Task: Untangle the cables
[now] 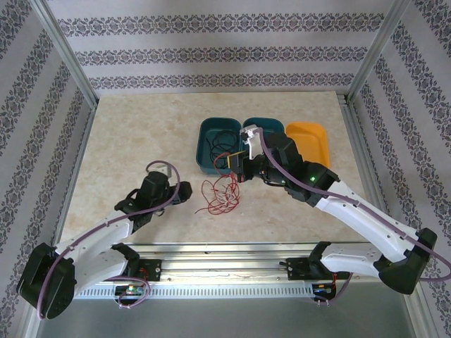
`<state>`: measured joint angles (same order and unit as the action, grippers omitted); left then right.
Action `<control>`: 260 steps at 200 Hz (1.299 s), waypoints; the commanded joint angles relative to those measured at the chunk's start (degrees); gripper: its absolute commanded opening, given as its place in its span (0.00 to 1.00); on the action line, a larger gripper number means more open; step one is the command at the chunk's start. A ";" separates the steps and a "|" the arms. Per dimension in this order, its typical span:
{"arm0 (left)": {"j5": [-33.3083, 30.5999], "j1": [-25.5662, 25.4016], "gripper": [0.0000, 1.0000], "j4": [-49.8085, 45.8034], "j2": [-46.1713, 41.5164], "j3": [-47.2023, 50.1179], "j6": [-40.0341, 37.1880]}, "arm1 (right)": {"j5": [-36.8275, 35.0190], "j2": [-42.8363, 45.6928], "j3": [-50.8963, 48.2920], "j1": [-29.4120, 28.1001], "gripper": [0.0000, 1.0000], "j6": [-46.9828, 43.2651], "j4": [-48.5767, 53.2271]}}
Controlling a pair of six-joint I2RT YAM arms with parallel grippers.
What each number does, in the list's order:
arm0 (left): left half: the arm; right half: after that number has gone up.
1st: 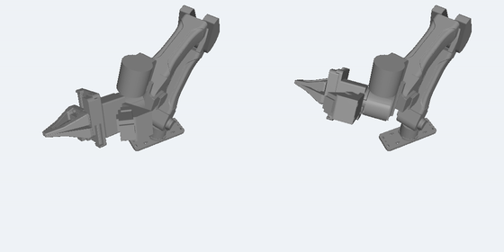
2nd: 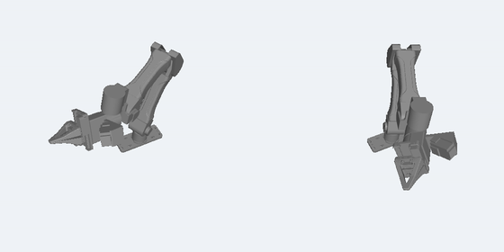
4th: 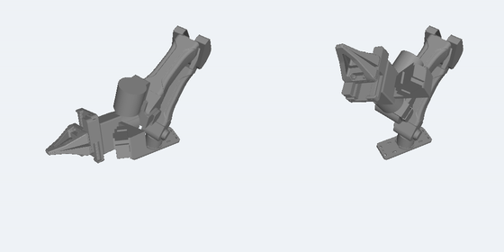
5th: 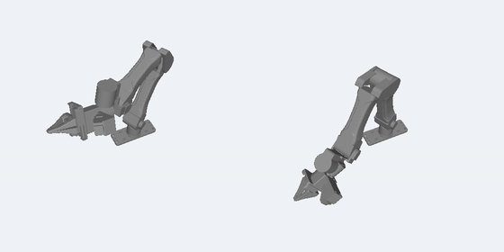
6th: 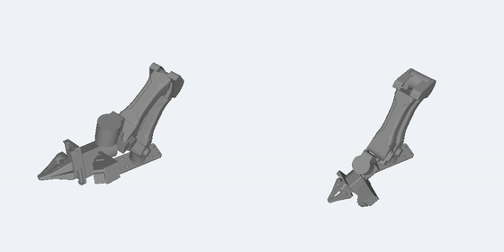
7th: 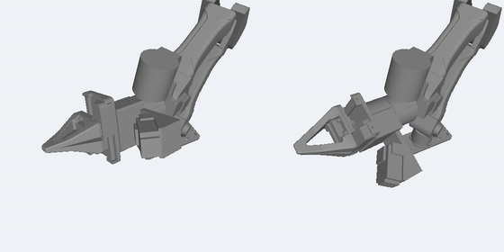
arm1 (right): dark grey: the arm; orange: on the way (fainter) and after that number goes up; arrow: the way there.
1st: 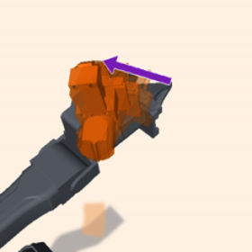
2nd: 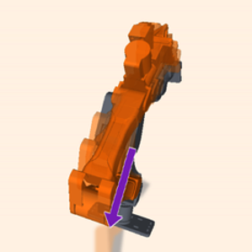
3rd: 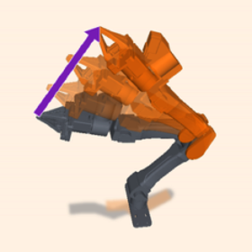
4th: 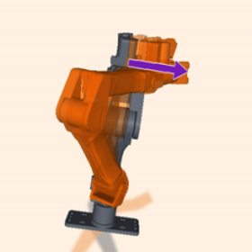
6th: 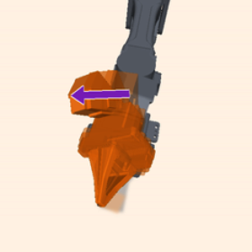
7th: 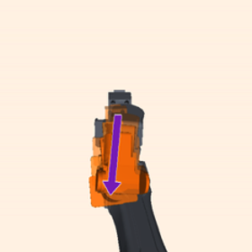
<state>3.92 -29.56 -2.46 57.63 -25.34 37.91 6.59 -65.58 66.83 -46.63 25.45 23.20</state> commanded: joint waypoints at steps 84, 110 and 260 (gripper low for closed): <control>-8.95 -14.13 0.81 21.16 18.25 -2.36 -8.51 | 1.42 -0.89 2.21 -0.17 0.00 3.48 -3.50; -10.14 -14.12 0.78 21.36 21.88 -2.63 -6.38 | 1.61 -0.56 4.01 -0.13 0.00 2.11 -1.91; -13.40 -11.66 0.25 15.86 20.31 2.91 1.82 | -13.44 1.97 17.59 1.51 0.00 -7.50 12.82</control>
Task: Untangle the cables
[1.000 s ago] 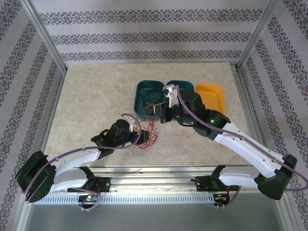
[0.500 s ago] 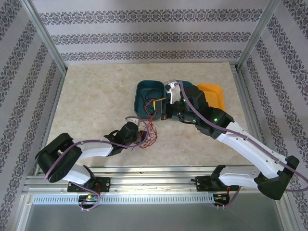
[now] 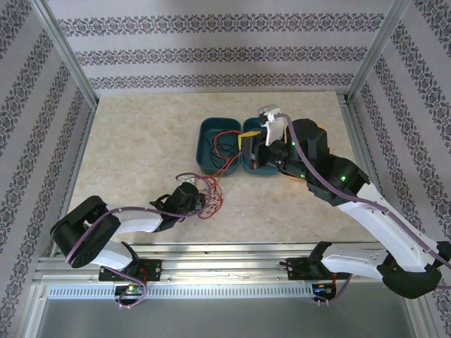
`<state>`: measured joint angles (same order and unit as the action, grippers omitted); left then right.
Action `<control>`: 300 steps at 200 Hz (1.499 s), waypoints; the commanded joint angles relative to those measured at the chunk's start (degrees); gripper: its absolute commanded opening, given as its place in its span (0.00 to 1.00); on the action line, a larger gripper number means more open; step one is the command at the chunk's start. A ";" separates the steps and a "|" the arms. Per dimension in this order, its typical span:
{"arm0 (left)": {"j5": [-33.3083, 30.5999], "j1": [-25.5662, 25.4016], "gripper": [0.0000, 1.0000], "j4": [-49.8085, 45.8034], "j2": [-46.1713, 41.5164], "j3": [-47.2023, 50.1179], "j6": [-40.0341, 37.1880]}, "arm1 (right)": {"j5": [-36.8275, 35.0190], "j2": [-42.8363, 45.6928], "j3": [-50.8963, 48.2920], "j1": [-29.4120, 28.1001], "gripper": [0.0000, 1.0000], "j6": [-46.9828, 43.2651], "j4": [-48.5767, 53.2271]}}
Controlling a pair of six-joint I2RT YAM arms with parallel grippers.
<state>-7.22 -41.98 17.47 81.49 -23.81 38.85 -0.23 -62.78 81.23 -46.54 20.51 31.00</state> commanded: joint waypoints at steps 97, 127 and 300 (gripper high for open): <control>-5.51 1.02 0.54 -12.80 -21.88 5.80 1.39 | -3.89 -10.53 7.59 14.19 0.00 -3.37 6.63; -6.39 1.02 0.57 -14.61 -24.56 5.64 1.63 | -6.51 -12.29 7.79 16.93 0.00 -4.07 6.43; -8.64 1.11 0.80 -18.58 -27.22 5.31 2.99 | -9.09 -24.14 2.35 26.02 0.00 -3.43 3.62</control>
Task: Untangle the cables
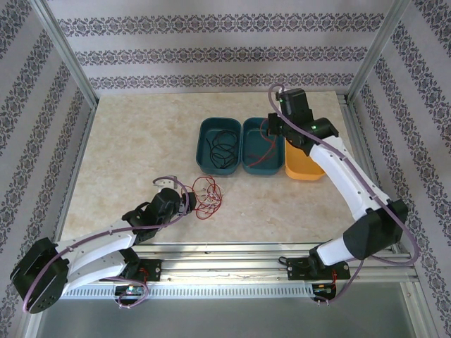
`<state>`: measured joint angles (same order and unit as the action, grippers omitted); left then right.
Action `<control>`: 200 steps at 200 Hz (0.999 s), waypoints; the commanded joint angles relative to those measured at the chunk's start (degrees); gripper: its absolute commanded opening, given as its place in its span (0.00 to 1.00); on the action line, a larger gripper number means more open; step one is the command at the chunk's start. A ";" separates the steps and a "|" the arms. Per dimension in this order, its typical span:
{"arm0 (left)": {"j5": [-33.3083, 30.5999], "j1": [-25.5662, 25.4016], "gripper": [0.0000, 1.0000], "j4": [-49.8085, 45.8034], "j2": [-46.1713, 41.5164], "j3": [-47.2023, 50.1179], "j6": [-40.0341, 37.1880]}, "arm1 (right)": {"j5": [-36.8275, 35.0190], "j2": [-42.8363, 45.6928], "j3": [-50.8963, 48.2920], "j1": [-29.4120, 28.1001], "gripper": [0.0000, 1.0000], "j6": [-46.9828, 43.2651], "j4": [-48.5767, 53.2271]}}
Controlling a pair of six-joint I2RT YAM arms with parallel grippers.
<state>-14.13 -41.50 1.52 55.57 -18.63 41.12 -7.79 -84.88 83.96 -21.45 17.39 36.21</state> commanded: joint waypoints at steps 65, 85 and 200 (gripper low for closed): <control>-2.13 0.69 0.88 -4.13 -3.67 0.61 1.15 | -3.96 -12.16 3.80 4.31 0.00 -1.79 -4.09; -2.22 0.71 0.89 -4.37 -4.06 0.75 1.17 | -3.64 -15.63 6.92 5.04 0.00 -1.75 -3.29; -3.14 1.06 0.97 -5.70 -5.12 1.16 1.06 | -1.77 -28.06 10.74 4.51 0.00 -2.38 -0.48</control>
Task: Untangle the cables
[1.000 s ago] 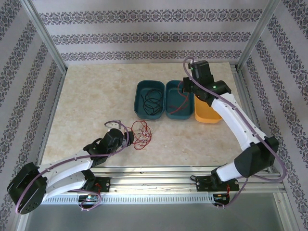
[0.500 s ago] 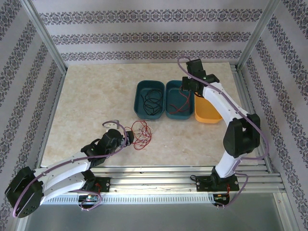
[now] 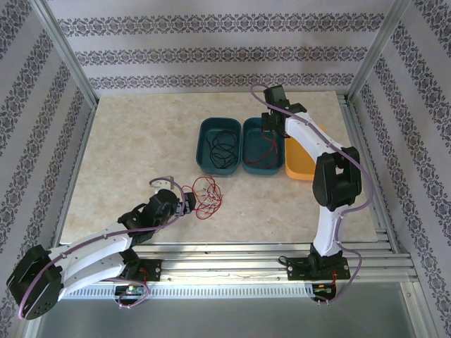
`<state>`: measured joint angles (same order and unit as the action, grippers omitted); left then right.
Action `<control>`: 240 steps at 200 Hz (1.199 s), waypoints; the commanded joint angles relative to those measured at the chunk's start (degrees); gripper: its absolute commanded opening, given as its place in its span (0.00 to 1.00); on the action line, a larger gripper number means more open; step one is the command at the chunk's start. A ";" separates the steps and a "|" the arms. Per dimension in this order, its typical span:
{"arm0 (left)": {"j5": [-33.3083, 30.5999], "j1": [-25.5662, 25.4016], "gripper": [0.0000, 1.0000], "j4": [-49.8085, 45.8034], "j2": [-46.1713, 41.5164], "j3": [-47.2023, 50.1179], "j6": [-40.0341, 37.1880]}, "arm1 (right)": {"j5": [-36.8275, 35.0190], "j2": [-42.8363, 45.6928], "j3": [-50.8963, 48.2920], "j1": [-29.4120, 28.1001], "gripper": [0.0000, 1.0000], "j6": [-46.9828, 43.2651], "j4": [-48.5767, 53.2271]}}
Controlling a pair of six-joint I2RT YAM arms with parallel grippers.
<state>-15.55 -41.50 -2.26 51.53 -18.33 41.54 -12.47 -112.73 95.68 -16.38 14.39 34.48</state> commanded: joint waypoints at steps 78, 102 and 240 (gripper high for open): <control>-2.36 1.15 0.99 -2.41 -1.14 0.94 1.42 | 12.74 -4.52 -3.99 -1.40 0.00 3.23 0.86; -2.64 1.18 0.99 -2.48 -1.24 1.05 1.71 | 12.35 -6.58 -3.50 -1.90 0.00 3.19 0.77; -4.80 1.42 0.99 -5.04 -2.30 -0.79 2.94 | 4.65 -2.21 -1.61 -2.59 0.33 0.88 4.10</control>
<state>-18.52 -41.10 -4.43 50.09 -18.11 43.40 -4.69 -121.60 94.56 -18.31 15.75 37.58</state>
